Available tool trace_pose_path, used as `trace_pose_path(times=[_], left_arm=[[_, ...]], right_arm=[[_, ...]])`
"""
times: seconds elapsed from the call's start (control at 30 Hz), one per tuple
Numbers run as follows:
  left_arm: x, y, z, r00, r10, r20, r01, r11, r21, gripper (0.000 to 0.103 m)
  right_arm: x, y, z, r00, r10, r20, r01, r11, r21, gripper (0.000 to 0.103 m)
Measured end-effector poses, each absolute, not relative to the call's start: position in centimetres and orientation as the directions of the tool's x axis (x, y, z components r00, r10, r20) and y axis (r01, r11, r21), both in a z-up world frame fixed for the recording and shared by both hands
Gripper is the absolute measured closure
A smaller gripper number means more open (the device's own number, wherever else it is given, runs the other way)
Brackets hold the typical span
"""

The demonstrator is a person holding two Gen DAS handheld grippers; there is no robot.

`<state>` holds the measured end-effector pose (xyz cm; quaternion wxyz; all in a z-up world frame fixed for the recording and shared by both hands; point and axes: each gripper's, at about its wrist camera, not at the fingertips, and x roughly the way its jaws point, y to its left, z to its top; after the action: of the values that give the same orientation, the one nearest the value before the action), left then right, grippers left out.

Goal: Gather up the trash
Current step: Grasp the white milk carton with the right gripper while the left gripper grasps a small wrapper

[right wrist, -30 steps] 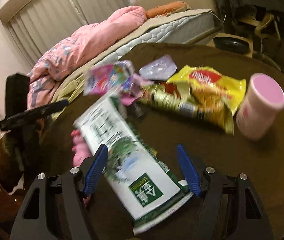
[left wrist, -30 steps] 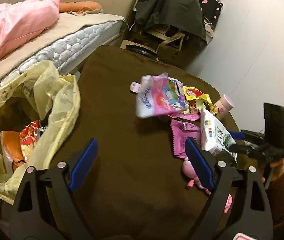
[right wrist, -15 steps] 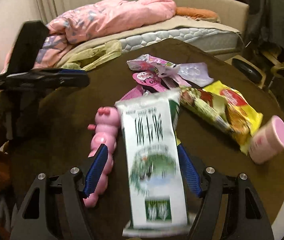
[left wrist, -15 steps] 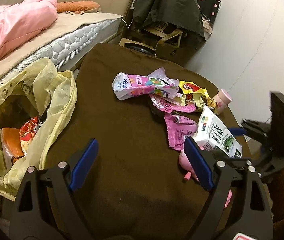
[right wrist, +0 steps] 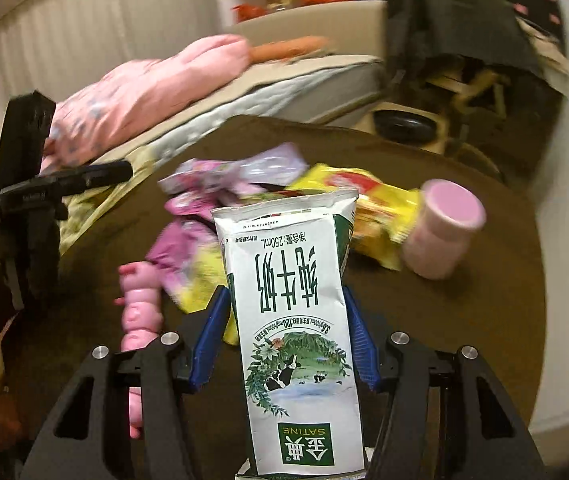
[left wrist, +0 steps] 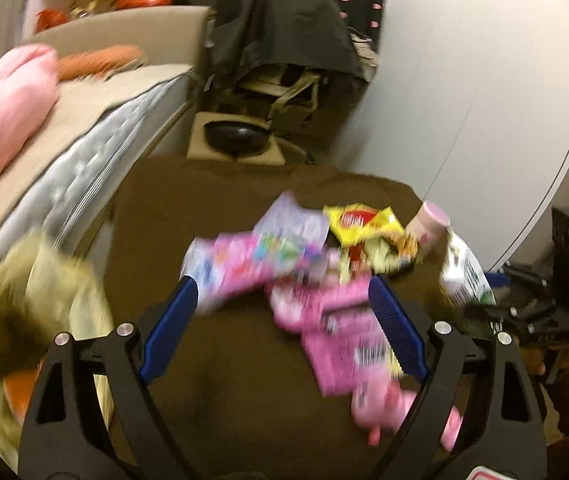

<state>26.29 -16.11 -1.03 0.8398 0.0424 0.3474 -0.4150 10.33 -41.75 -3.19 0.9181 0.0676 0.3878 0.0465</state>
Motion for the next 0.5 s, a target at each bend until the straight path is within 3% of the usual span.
trace_pose_path(times=[0.13,0.3,0.5], left_arm=[[30.1,-21.1,-1.4,0.405,-0.613,-0.678,0.759,0.639,-0.125,0.020],[34.7,-26.1,-4.4,0.339,-0.517,-0.786,0.785,0.616,-0.067,0.035],[35.9,-27.6,-6.3,0.287,-0.482,-0.828,0.783,0.616,-0.088,0.044]], right_arm=[[10.3,-42.7,-4.5,0.699,0.162,-0.697,-0.011,0.976,0.216,0.050],[10.6,-42.6,-6.1,0.695,0.166,-0.699,-0.012,0.975,0.220,0.055],[10.1,-43.2,-6.6,0.703,0.164,-0.692,-0.010,0.975,0.220,0.055]])
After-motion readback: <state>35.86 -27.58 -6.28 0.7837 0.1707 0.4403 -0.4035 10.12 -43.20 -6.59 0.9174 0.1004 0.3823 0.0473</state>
